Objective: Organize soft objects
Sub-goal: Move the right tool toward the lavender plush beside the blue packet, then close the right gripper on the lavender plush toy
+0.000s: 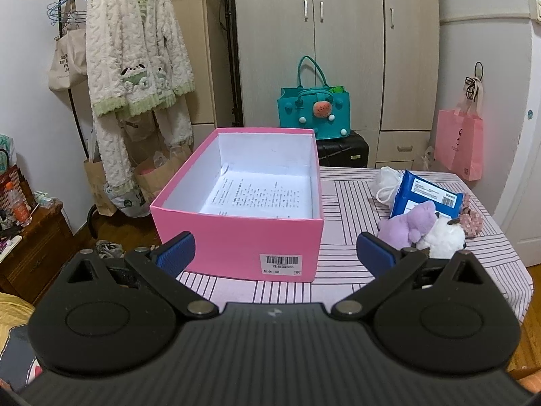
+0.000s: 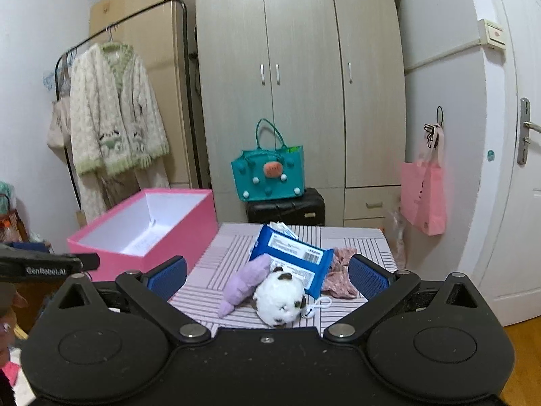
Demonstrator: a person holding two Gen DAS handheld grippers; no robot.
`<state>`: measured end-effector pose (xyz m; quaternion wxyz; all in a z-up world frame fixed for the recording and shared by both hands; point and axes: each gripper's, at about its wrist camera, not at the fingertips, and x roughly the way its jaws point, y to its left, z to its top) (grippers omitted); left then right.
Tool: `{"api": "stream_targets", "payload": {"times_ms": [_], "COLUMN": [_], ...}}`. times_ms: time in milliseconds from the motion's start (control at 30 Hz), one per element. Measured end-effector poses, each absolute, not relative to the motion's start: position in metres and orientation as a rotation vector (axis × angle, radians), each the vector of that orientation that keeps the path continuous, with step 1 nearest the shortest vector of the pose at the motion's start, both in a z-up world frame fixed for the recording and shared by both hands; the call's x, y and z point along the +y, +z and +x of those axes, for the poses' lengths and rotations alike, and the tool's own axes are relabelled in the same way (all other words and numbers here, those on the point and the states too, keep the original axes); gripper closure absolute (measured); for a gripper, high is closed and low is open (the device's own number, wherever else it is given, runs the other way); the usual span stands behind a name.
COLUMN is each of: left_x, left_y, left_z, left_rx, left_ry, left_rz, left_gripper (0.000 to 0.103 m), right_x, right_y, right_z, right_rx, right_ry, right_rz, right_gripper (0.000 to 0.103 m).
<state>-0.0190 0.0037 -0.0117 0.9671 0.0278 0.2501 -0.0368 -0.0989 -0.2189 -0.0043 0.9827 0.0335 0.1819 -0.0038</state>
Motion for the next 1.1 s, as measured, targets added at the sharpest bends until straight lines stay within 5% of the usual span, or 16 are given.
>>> {"api": "stream_targets", "payload": {"times_ms": [700, 1100], "left_x": [0.001, -0.008], "left_y": [-0.013, 0.0], "left_z": [-0.018, -0.004], "left_rx": [0.521, 0.519], "left_ry": [-0.077, -0.212], "left_rz": [0.061, 0.052], "left_gripper": [0.0, 0.0], "right_x": [-0.216, -0.224], "right_y": [-0.014, -0.004], "right_z": [-0.087, -0.071], "right_rx": [0.485, 0.362], "right_ry": [-0.059, 0.081], "right_rz": [-0.006, -0.107], "right_gripper": [0.0, 0.0]}}
